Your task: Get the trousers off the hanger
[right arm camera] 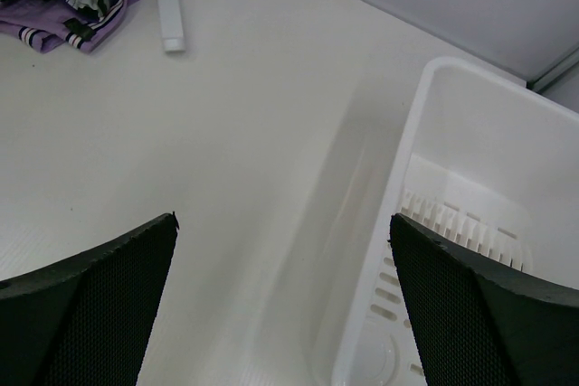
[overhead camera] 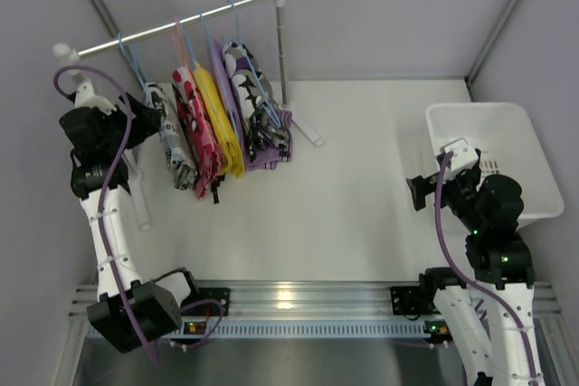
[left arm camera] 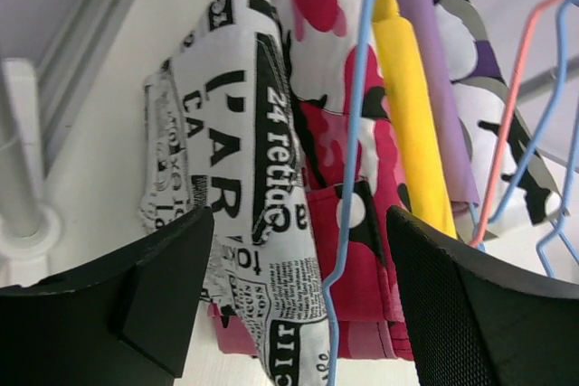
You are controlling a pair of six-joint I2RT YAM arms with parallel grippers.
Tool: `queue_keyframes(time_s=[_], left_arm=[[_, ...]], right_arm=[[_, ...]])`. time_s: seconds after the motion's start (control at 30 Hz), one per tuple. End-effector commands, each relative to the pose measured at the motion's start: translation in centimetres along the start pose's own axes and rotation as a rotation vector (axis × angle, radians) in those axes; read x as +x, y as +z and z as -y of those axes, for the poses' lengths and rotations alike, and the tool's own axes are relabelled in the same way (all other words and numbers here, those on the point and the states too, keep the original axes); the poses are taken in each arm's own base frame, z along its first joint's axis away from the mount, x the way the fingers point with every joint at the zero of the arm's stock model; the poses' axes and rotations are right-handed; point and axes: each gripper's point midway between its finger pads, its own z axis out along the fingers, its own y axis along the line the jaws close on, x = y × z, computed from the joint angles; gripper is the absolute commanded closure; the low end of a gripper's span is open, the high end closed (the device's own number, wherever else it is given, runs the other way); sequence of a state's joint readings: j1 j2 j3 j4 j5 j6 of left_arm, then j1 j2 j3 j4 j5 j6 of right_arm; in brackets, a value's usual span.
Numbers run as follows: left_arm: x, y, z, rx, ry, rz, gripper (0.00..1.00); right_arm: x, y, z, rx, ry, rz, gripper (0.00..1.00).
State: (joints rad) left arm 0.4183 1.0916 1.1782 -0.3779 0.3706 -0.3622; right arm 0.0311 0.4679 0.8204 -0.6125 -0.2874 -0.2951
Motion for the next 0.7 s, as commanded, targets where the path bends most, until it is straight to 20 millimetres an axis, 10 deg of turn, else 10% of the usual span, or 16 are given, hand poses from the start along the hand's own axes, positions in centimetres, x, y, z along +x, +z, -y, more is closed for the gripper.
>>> queue_keyframes(time_s=[0.0,0.67], left_arm=[[-2.4,-0.8,3.5,0.198,0.088,0.118,0.19],[-1.1,2.3,6.4,0.509,-0.077,0.073,0.42]], right_arm=[[-1.9,0.4,0.6,0.009,-0.025,0.068,0.00],[-1.8,0.2,0.4,0.002,-0.057,0.079,0.00]])
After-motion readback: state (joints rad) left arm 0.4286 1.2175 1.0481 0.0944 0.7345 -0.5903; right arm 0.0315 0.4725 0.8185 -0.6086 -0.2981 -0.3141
